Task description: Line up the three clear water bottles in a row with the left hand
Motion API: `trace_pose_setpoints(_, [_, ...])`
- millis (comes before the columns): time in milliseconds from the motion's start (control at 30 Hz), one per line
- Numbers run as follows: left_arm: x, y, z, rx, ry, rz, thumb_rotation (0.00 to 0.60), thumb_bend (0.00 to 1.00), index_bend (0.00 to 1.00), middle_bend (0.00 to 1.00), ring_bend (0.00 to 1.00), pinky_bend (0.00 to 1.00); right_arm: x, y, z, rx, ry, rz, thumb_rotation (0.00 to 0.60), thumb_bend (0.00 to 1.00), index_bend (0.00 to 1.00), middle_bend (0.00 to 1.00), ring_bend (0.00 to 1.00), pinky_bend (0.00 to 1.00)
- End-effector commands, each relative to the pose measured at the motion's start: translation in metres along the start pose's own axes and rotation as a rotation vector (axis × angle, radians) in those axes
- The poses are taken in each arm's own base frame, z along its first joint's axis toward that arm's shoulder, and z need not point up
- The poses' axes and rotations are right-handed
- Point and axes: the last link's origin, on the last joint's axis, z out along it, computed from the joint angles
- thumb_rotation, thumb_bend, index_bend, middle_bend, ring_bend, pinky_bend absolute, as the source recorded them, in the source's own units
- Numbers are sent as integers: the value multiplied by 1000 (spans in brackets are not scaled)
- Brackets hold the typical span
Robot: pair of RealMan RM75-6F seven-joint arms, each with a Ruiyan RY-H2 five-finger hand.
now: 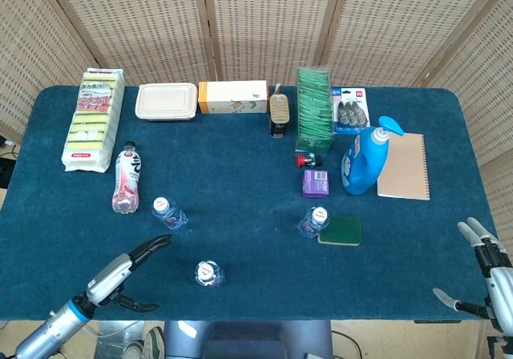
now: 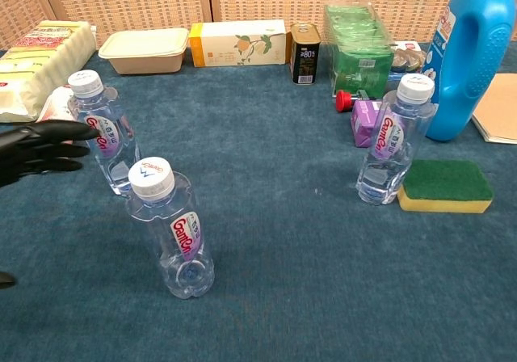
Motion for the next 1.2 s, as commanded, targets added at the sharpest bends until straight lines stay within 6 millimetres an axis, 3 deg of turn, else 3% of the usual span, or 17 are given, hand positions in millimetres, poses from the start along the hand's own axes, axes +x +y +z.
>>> trace_pose_setpoints(33, [-9,0,25,-10,-26,-24,600,96,0,0,0,52,1,1,0,1,1,2,600,0,8,0,0,0])
trace_pose_setpoints(267, [-30,2,61,-26,-66,-40,600,96,0,0,0,52,2,1,0,3,1,6,600,0,8,0,0,0])
trace_pose_setpoints(633, [-51,2,93,-13,-104,-82,600,145,0,0,0,57,3,4,2,-10,-1,19,600,0,8,0,0,0])
trace_pose_setpoints(800, [-63,6,103,-23,-90,-73,600,220,1,43,4,216,3,4,2,-8,-9,28,600,0,8,0,0,0])
trace_pose_setpoints(867, [-65,6,106,-10,-41,-60,600,246,112,199,71,315,4,4,2,-7,-7,29,600,0,8,0,0,0])
trace_pose_setpoints(933, [-67,6,109,10,6,-53,600,261,374,419,226,419,4,4,2,-7,-6,31,600,0,8,0,0,0])
trace_pose_setpoints(1000, [-68,8,111,15,22,-49,600,270,553,547,340,486,4,4,2,-7,-6,33,600,0,8,0,0,0])
trace_pose_setpoints(1100, [-67,11,113,15,54,-46,600,289,639,617,405,524,4,4,2,-5,-6,37,600,0,8,0,0,0])
trace_pose_setpoints(1200, [-65,15,116,4,65,-61,600,291,655,625,412,527,4,4,2,-4,-5,39,600,0,8,0,0,0])
